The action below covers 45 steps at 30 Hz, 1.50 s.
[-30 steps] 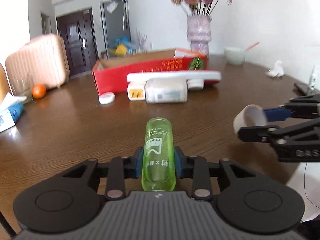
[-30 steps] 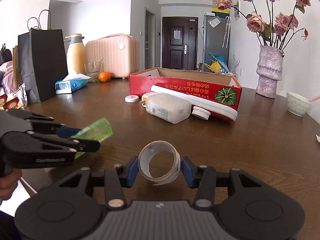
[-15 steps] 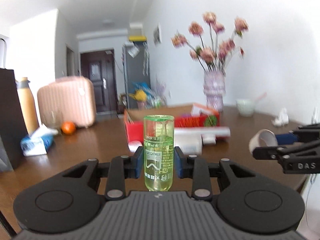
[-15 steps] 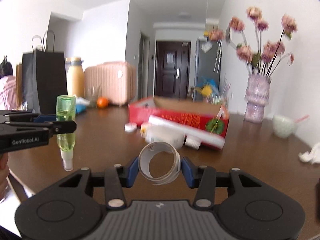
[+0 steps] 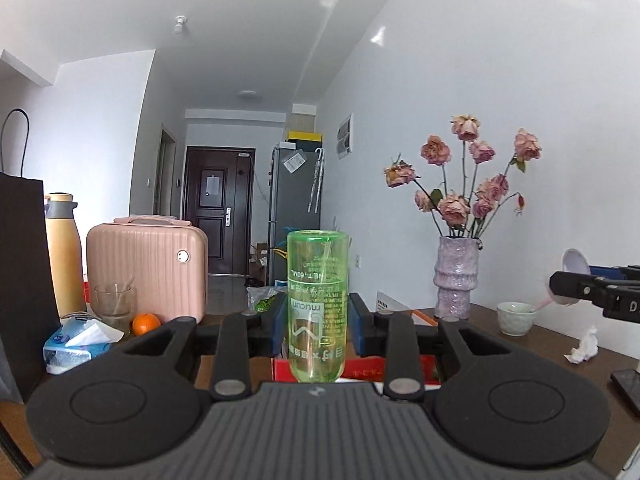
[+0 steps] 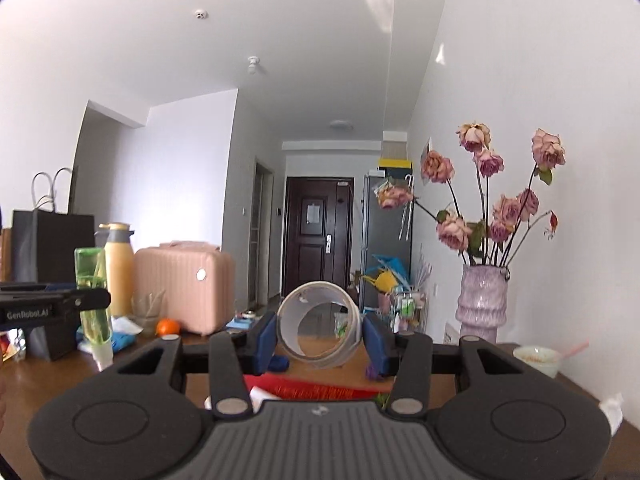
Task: Organize rigid objects
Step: 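Lower the green bottle and tape roll into the red box and release both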
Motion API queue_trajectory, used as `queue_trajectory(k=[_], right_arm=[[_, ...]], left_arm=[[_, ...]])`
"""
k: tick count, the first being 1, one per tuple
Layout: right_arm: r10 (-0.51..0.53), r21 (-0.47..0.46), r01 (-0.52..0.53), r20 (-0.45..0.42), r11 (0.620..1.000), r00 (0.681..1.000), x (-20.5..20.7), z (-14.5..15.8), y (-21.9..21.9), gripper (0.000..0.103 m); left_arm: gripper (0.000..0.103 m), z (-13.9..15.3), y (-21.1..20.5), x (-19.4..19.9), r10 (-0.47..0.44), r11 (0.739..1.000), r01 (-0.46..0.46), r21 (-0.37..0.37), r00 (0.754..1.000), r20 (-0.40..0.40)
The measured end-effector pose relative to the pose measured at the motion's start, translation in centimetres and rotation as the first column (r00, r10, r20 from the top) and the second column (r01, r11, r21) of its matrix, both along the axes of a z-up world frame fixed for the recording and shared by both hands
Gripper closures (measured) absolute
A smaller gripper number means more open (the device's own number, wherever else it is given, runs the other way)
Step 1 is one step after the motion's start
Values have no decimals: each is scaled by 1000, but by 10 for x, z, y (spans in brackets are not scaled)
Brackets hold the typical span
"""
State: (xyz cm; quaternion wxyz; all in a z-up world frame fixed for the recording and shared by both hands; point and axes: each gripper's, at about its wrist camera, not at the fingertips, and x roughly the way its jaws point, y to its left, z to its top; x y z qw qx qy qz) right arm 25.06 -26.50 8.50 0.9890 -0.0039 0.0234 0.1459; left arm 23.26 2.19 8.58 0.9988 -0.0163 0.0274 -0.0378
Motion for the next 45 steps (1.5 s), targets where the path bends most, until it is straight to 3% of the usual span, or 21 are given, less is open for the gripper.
queue_trajectory(k=[8, 11, 14, 16, 18, 22, 24, 27, 30, 32, 34, 37, 40, 45], right_arm=[[29, -1, -29, 44, 1000, 999, 94, 36, -9, 57], [52, -41, -52, 17, 998, 998, 152, 51, -7, 57], [103, -78, -112, -111, 991, 988, 223, 62, 1, 57], [132, -83, -154, -220, 985, 967, 274, 59, 9, 57], [146, -40, -171, -363, 984, 920, 329, 42, 15, 57], [147, 24, -172, -643, 985, 752, 426, -25, 29, 57], [105, -18, -164, -702, 986, 704, 455, -56, 40, 57], [49, -65, -148, -753, 987, 656, 484, -90, 55, 57], [3, -108, -137, -778, 985, 628, 502, -106, 66, 53], [-13, -121, -123, -764, 985, 645, 505, -102, 71, 41], [-22, -126, -108, -740, 986, 672, 499, -92, 73, 38], [-15, -125, -109, -722, 986, 692, 486, -72, 66, 28], [-28, -138, -98, -702, 986, 711, 473, -45, 53, 28], [-37, -157, -93, -667, 983, 744, 425, 11, 40, 23]], left_arm=[[72, 48, -3, 108, -47, 999, 47, 11, 998, 35], [72, 59, -9, 163, -102, 995, 102, 4, 994, -36], [72, 59, -17, 233, -137, 990, 141, 9, 977, -163], [72, 47, -25, 285, -175, 983, 183, 2, 943, -282], [72, 20, -34, 334, -188, 980, 199, -17, 891, -414], [72, -39, -45, 402, -148, 982, 188, 8, 794, -590], [71, -62, -47, 428, -148, 980, 197, 5, 750, -645], [70, -77, -56, 455, -134, 977, 211, 35, 733, -667], [54, -90, -58, 484, -159, 971, 239, 1, 647, -746], [53, -94, -60, 490, -103, 977, 208, 50, 662, -742], [37, -91, -55, 490, -101, 981, 191, 39, 669, -736], [32, -76, -44, 482, -92, 986, 167, 31, 679, -728], [25, -51, -33, 465, -56, 990, 133, 50, 690, -722], [17, 12, -21, 421, -18, 996, 76, 55, 732, -681]])
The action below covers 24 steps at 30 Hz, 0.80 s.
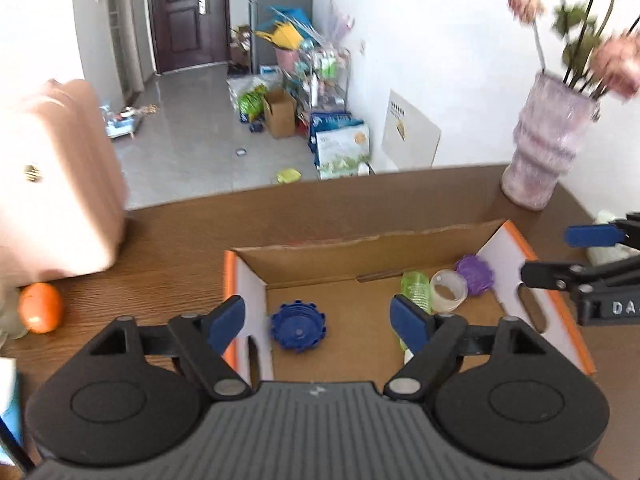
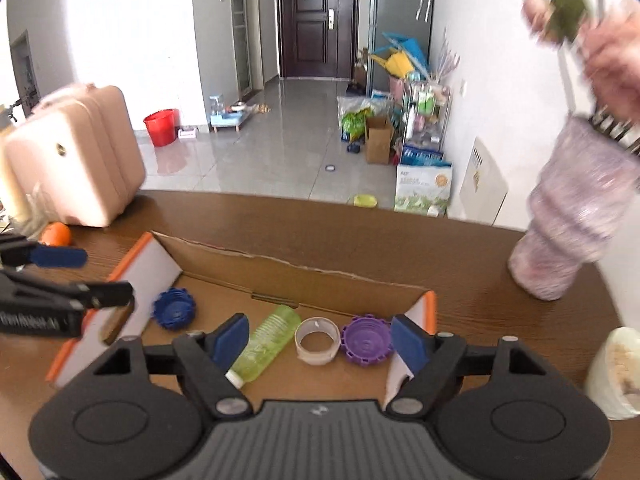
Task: Organize rigid objects
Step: 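Lower the green bottle and tape roll into the red box and release both, then withdraw both grippers from the box toward the remaining items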
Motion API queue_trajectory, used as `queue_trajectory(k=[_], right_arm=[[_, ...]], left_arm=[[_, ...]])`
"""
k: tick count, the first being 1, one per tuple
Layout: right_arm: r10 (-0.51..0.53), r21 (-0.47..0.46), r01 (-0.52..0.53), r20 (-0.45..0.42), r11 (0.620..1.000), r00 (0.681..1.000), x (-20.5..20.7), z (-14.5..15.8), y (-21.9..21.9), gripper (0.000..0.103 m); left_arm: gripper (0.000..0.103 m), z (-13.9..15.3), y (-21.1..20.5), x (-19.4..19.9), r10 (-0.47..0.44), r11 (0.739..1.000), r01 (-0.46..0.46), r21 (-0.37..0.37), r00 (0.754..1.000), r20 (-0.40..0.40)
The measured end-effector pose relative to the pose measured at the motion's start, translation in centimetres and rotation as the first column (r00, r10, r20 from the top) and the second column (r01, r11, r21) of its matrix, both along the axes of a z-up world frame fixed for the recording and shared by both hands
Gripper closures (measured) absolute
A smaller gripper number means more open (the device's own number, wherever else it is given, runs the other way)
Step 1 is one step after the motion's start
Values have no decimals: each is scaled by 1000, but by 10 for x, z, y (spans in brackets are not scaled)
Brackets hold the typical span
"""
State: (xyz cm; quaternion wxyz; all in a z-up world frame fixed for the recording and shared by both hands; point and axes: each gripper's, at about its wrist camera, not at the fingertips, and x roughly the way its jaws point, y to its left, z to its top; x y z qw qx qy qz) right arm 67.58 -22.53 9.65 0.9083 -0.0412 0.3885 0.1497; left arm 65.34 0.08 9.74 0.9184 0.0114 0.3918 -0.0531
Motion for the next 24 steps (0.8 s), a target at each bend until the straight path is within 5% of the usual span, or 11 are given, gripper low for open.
queue_trajectory(k=[5, 15, 21, 24], right_arm=[[49, -14, -48, 65, 999, 997, -65, 55, -13, 15], [38, 9, -42, 252, 999, 967, -176, 116, -26, 10], [-12, 92, -24, 374, 996, 927, -234, 117, -42, 2], [-34, 135, -24, 415, 991, 909, -261, 104, -51, 2]], left_arm=[[7, 56, 3, -67, 26, 1000, -25, -19, 996, 89], [0, 107, -6, -189, 4, 1000, 1, -17, 960, 282], [0, 111, -6, -258, 24, 999, -33, 14, 900, 436], [0, 97, -2, -302, 28, 999, -32, -1, 848, 529]])
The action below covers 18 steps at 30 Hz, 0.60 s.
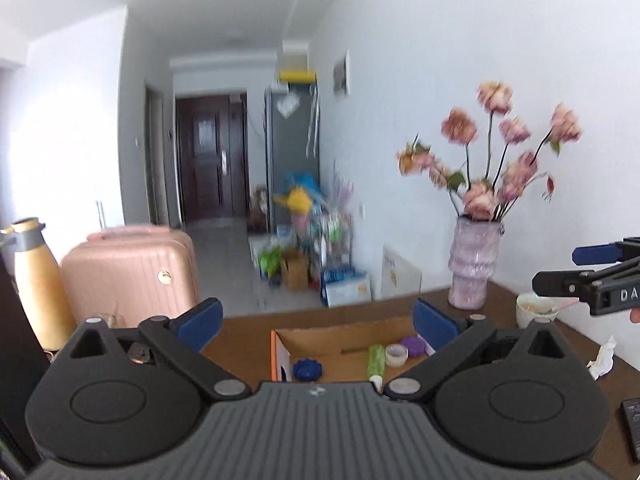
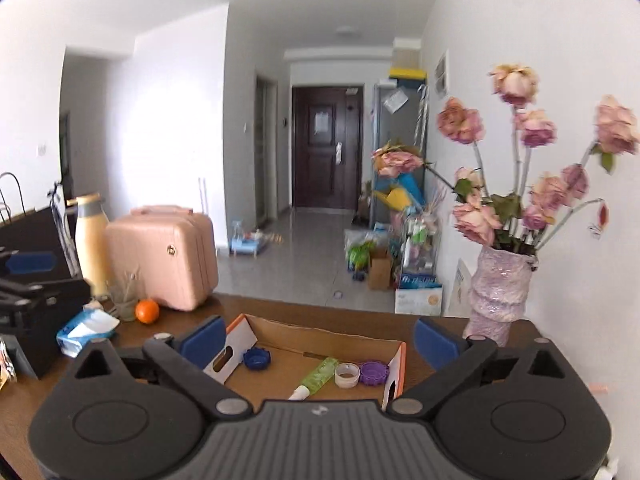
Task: Organize rigid objects
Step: 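Withdraw both grippers from the box toward the remaining items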
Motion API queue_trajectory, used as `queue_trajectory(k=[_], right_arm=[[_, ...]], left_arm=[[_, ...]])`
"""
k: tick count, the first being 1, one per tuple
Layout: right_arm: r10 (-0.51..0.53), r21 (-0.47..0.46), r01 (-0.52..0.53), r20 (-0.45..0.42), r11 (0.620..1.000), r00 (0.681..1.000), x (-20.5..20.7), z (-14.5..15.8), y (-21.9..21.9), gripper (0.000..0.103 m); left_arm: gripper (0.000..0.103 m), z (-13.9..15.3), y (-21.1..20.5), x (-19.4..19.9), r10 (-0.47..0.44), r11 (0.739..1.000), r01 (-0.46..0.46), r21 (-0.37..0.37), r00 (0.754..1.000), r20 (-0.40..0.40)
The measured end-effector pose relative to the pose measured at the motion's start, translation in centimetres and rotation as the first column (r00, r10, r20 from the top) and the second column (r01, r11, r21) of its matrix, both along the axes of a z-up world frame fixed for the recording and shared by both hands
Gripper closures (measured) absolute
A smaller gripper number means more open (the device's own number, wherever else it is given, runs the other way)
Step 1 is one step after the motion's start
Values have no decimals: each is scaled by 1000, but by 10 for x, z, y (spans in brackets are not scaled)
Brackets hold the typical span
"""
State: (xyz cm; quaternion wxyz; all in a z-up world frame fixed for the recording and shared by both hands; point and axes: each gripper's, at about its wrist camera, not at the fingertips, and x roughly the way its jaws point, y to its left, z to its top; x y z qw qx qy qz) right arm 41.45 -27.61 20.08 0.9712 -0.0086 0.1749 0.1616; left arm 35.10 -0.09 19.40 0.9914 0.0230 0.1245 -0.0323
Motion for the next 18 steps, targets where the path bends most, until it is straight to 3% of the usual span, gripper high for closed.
queue_trajectory(k=[4, 9, 14, 16, 18], right_arm=[[-35, 62, 27, 119, 998, 992, -48, -20, -13, 2], [-114, 165, 80, 209, 983, 971, -103, -62, -29, 1], [-97, 138, 68, 212, 988, 972, -152, -113, -29, 0], [-88, 130, 64, 194, 990, 977, -173, -137, -30, 0], [-75, 141, 50, 175, 989, 982, -192, -162, -31, 0]], left_arm=[[0, -30, 2, -48, 5, 1000, -6, 16, 995, 101], [0, -70, 1, -76, 32, 999, -35, 24, 994, 102], [0, -121, 3, -128, 52, 998, -56, 17, 983, 177], [0, -147, 8, -147, 31, 999, -36, 23, 985, 168], [0, -169, 10, -161, 65, 997, -70, 32, 988, 138]])
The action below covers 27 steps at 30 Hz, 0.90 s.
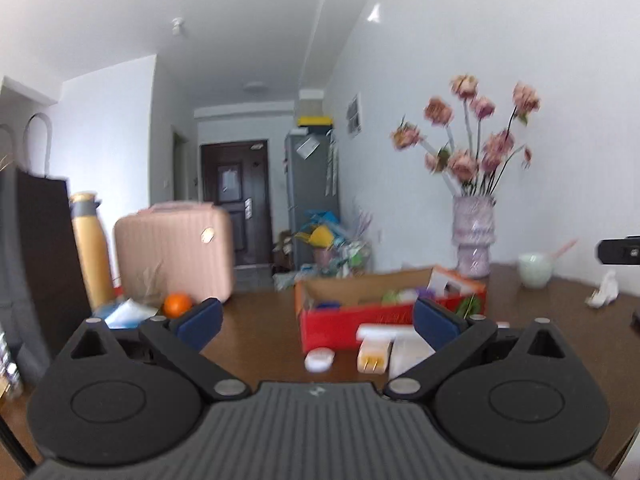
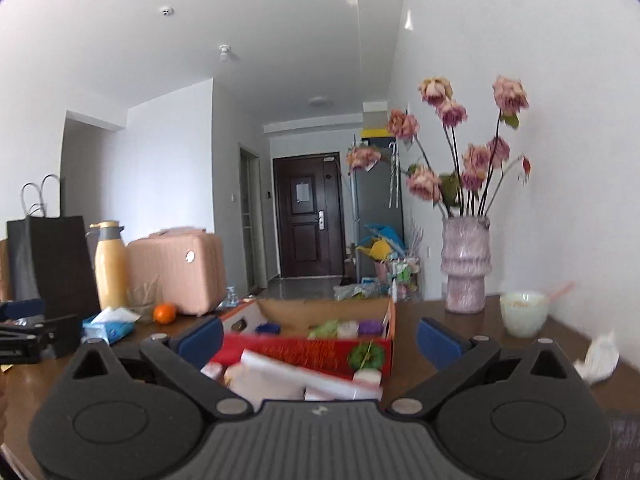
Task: Organize rigid objects
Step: 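Withdraw both grippers from the box toward the remaining items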
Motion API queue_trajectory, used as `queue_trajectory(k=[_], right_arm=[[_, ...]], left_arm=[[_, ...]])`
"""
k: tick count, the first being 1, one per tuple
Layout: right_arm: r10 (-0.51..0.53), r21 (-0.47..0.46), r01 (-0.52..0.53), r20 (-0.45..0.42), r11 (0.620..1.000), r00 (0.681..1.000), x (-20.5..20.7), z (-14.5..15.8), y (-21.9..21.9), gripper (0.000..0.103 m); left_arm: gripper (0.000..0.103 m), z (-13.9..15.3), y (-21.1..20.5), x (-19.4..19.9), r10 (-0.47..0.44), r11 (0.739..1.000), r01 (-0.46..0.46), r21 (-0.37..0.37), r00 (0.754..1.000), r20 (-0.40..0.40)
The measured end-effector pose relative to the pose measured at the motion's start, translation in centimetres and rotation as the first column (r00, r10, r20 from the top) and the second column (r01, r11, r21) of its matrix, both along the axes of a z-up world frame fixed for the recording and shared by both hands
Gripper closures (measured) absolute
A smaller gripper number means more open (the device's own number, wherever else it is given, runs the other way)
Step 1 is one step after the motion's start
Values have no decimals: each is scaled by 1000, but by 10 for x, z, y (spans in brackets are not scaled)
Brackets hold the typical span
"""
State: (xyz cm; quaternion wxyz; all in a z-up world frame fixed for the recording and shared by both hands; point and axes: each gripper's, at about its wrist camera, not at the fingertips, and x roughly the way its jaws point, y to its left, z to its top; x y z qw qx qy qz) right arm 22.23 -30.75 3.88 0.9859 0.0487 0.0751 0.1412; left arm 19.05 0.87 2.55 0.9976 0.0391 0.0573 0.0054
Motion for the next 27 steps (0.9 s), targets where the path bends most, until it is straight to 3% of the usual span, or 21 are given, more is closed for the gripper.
queue_trajectory(k=[5, 12, 15, 20, 27], right_arm=[[-24, -13, 24, -43, 1000, 999, -34, -45, 3, 0], [-53, -64, 46, -121, 997, 991, -45, -71, 5, 0], [-57, -90, 46, -130, 995, 990, -42, -74, 10, 0], [-48, -131, 30, -137, 991, 989, -28, -73, 20, 0], [5, -87, -26, -242, 996, 970, 22, -73, 17, 4]], left_arm=[[0, -29, 18, -32, 54, 995, -57, -83, 998, -38], [0, -50, 27, -45, 107, 992, -112, -53, 989, -99], [0, -52, 29, -40, 105, 992, -113, -64, 987, -121], [0, -53, 24, -14, 123, 991, -129, -19, 975, -183], [0, -47, 19, 38, 122, 992, -129, -6, 949, -289]])
